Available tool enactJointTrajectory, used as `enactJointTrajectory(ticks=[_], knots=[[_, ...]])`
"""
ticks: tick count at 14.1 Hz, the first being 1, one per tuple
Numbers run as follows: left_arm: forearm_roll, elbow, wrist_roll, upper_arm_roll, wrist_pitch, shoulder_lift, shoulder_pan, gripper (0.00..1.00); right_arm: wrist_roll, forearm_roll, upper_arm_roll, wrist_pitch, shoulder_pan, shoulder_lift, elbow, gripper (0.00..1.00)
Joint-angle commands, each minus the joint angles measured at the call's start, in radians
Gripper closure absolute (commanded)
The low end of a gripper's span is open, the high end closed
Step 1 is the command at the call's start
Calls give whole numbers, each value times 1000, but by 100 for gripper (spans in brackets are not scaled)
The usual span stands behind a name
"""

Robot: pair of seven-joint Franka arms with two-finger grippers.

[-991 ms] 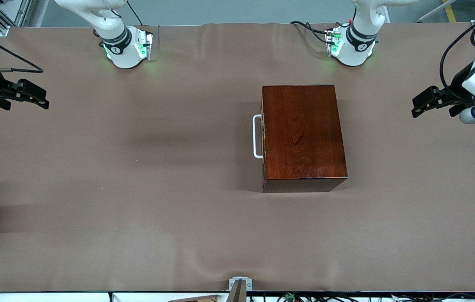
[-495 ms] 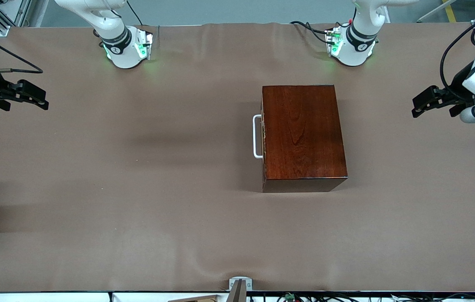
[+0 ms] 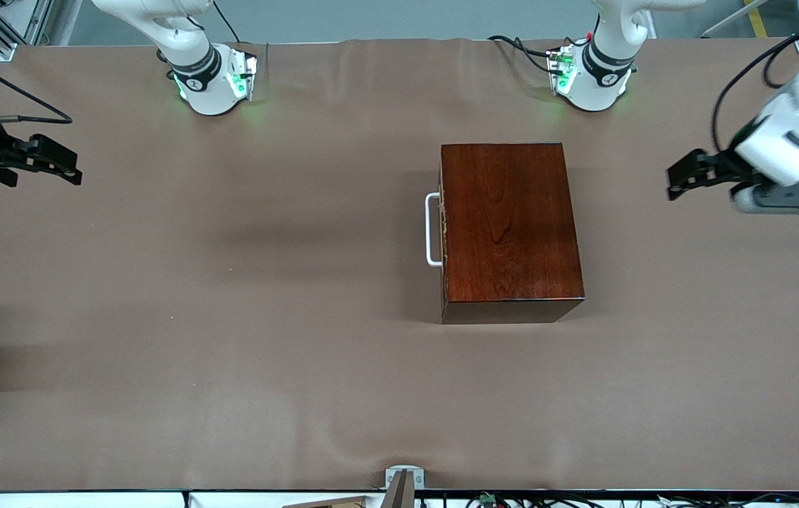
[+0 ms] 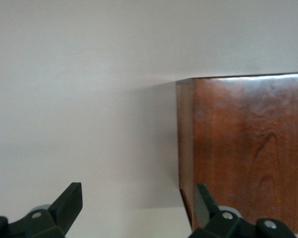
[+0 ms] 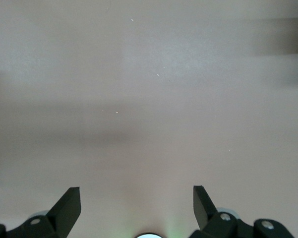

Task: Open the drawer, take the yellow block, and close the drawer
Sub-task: 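Reach the left gripper to the white drawer handle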

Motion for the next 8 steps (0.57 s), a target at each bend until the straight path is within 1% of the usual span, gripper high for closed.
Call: enactJointTrajectory(ticks=[1,3,5,6,8], knots=[[-1,72,-141,-49,-8,35,-82,0,13,12,5,11,-9,-7,-12,0],[4,110,-301,-91,-18,58,-147,0,13,12,5,12,-10,-7,-12,0],[8,141,-360,-98,-20,99,-228,0,13,12,5,14,-10,-7,-12,0],[10,158,-404,-97,-20,131,-292,0,13,12,5,14,-10,-7,-12,0],[22,251,-552,-97,-40,217,-392,0,13,12,5,12,-10,-4,-12,0]])
